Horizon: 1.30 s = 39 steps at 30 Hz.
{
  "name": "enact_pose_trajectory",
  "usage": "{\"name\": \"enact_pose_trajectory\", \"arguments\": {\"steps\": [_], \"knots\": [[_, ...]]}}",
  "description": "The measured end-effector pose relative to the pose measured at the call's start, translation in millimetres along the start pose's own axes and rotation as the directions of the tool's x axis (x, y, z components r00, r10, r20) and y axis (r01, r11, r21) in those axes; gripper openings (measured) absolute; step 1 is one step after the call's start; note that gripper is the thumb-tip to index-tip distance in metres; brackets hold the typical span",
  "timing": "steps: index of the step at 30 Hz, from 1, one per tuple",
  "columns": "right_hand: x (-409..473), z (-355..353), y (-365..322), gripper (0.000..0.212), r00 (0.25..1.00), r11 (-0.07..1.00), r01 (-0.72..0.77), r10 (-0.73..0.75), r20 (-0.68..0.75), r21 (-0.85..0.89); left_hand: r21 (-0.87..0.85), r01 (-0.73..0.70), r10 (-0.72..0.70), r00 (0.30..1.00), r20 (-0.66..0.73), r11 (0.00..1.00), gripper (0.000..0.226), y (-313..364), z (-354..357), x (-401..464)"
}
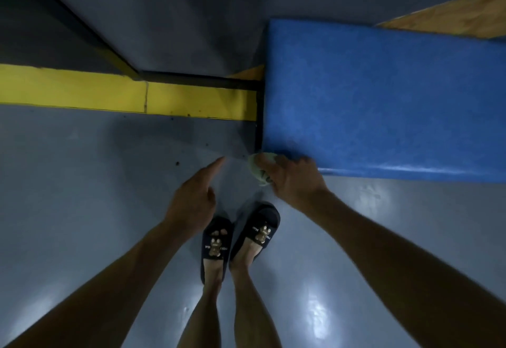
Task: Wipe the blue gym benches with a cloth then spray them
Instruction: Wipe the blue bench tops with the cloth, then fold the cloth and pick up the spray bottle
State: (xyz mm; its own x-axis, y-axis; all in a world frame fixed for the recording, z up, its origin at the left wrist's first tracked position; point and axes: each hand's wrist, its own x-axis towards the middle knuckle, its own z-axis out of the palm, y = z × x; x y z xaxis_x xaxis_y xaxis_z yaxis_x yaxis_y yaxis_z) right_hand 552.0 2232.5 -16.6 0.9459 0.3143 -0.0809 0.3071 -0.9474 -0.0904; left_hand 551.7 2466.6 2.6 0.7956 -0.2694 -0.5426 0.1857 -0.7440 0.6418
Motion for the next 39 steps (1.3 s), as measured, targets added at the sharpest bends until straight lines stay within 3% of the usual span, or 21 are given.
{"name": "enact_pose_trajectory", "arguments": {"steps": [2, 3, 6, 8, 14, 16, 18, 19, 21, 23, 26, 30, 36, 39], "knots": [[25, -15, 16, 0.038, 0.984, 0.991, 0.079, -0.060, 0.165, -0.107, 0.015, 0.011, -0.011, 1.000, 0.010, 1.000, 0.069, -2, 0, -2], [43, -21, 22, 0.038, 0.972, 0.992, 0.041, -0.011, 0.235, -0.121, 0.020, 0.011, -0.011, 1.000, 0.013, 1.000, 0.068, -3, -1, -4], [93, -37, 24, 0.036, 0.922, 0.961, -0.249, 0.272, 0.275, -0.116, 0.033, 0.005, -0.006, 1.000, 0.020, 0.999, 0.067, -2, -4, -7], [103, -39, 15, 0.039, 0.883, 0.937, -0.324, 0.348, 0.315, -0.126, 0.029, -0.003, 0.002, 1.000, 0.018, 1.000, 0.066, -1, -10, -9], [15, -47, -25, 0.030, 0.888, 0.961, -0.270, 0.227, 0.399, 0.055, 0.037, -0.062, 0.061, 0.997, 0.047, 0.997, 0.063, 3, -36, -17], [-4, -57, -29, 0.037, 0.773, 0.924, -0.374, 0.266, 0.576, 0.075, 0.005, -0.101, 0.100, 0.993, 0.056, 0.995, 0.058, 14, -45, -22], [-16, -79, -30, 0.038, 0.627, 0.740, -0.632, 0.312, 0.714, 0.231, -0.060, -0.136, 0.139, 0.989, 0.041, 0.989, 0.049, 31, -59, -27], [-21, -95, -31, 0.029, 0.597, 0.543, -0.753, 0.322, 0.735, 0.373, -0.096, -0.149, 0.153, 0.988, 0.034, 0.984, 0.044, 43, -67, -31], [-29, -136, -35, 0.012, 0.606, 0.169, -0.790, 0.367, 0.706, 0.589, -0.180, -0.201, 0.208, 0.978, 0.020, 0.963, 0.036, 71, -80, -41], [-37, -187, -37, 0.013, 0.567, -0.041, -0.776, 0.389, 0.726, 0.629, -0.272, -0.248, 0.271, 0.961, 0.050, 0.930, 0.037, 108, -92, -58], [-59, -262, -34, 0.035, 0.574, -0.126, -0.758, 0.336, 0.747, 0.640, -0.316, -0.325, 0.386, 0.910, 0.153, 0.891, 0.049, 174, -109, -87], [-100, -341, -20, 0.061, 0.589, -0.207, -0.662, 0.452, 0.670, 0.721, -0.308, -0.494, 0.564, 0.801, 0.200, 0.813, 0.047, 264, -122, -126], [-178, -441, 10, 0.058, 0.648, -0.369, -0.443, 0.498, 0.576, 0.817, -0.326, -0.558, 0.632, 0.749, 0.198, 0.763, 0.021, 387, -107, -175], [-230, -485, 30, 0.061, 0.676, -0.398, -0.329, 0.534, 0.508, 0.857, -0.336, -0.562, 0.644, 0.730, 0.229, 0.756, 0.016, 455, -87, -202]]}}
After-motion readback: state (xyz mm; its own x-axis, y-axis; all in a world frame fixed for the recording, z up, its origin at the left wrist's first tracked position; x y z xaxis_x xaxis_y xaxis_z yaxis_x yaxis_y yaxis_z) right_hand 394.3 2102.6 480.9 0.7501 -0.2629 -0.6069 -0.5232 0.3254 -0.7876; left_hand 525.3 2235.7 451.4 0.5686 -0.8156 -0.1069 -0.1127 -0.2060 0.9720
